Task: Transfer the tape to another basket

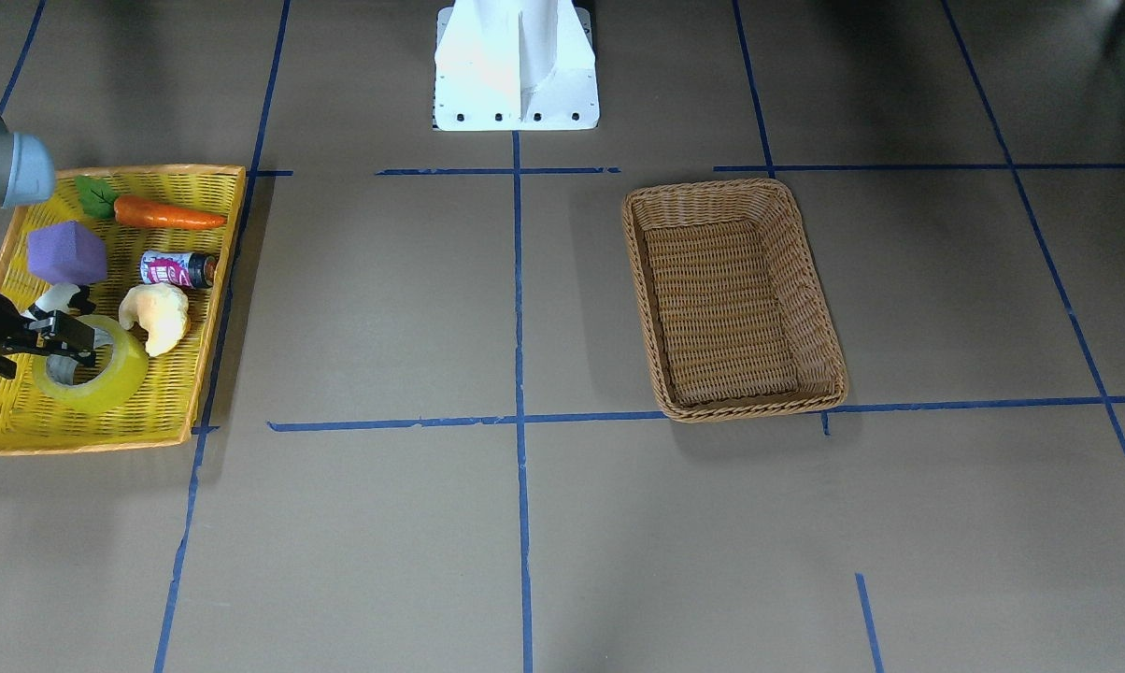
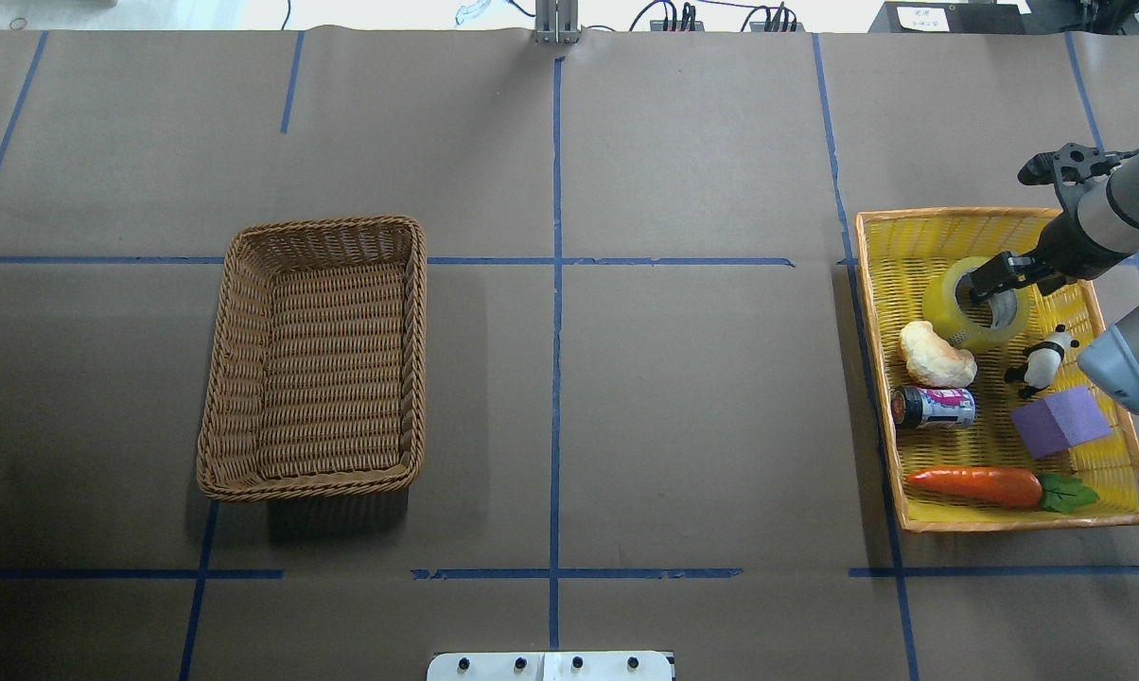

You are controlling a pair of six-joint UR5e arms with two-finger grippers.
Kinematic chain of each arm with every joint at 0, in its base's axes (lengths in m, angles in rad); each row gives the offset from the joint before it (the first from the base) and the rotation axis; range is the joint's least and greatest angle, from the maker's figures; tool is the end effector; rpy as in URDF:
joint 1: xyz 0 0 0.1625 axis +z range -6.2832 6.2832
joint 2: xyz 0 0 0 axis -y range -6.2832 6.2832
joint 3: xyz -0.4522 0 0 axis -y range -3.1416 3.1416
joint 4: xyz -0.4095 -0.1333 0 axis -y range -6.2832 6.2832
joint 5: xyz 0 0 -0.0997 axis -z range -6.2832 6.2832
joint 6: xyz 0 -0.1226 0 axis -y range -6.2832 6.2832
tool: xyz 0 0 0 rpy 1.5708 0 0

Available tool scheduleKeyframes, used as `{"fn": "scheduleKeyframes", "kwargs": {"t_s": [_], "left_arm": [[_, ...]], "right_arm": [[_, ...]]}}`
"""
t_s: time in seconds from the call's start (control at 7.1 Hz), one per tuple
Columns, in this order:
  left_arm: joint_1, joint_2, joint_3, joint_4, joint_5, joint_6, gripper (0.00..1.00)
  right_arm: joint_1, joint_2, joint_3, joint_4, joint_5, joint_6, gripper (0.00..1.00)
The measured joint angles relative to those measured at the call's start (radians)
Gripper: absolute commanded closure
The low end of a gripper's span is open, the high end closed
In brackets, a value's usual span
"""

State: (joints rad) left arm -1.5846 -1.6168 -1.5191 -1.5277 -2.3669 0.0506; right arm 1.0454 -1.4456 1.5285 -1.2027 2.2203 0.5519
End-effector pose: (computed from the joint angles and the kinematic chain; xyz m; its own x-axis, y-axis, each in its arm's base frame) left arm -0.0529 -0.5250 0.7071 0.6988 0.0061 -0.7153 -0.0216 0.9997 -0.0126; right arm -0.2482 -0.5460 0.6217 0.7108 -0.1261 0.6920 0.0925 0.9920 0.0858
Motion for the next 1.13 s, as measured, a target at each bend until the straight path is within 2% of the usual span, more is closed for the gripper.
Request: {"fn": "scheduleKeyframes", "kwargs": {"t_s": [0.14, 0.28, 0.42, 1.13], "left_arm": [[0.000, -0.001, -0.001, 0.000, 0.000, 0.000, 0.00], [0.000, -0.002, -0.001, 0.000, -0.001, 0.000, 0.00], [0.000, -0.004, -0.001, 0.000, -0.001, 0.000, 0.00], [0.000, -0.005, -0.006, 0.000, -0.002, 0.001, 0.00]], "right_arm": [[-0.003, 0.000, -0.007, 0.000, 0.000, 0.001, 0.53], [-0.004, 0.001, -0.011, 0.000, 0.001, 0.001, 0.96], [-0.003, 0.002, -0.011, 0.000, 0.001, -0.001, 1.00], [0.032, 0.004, 0.008, 0.001, 0.004, -0.005, 1.00]]}}
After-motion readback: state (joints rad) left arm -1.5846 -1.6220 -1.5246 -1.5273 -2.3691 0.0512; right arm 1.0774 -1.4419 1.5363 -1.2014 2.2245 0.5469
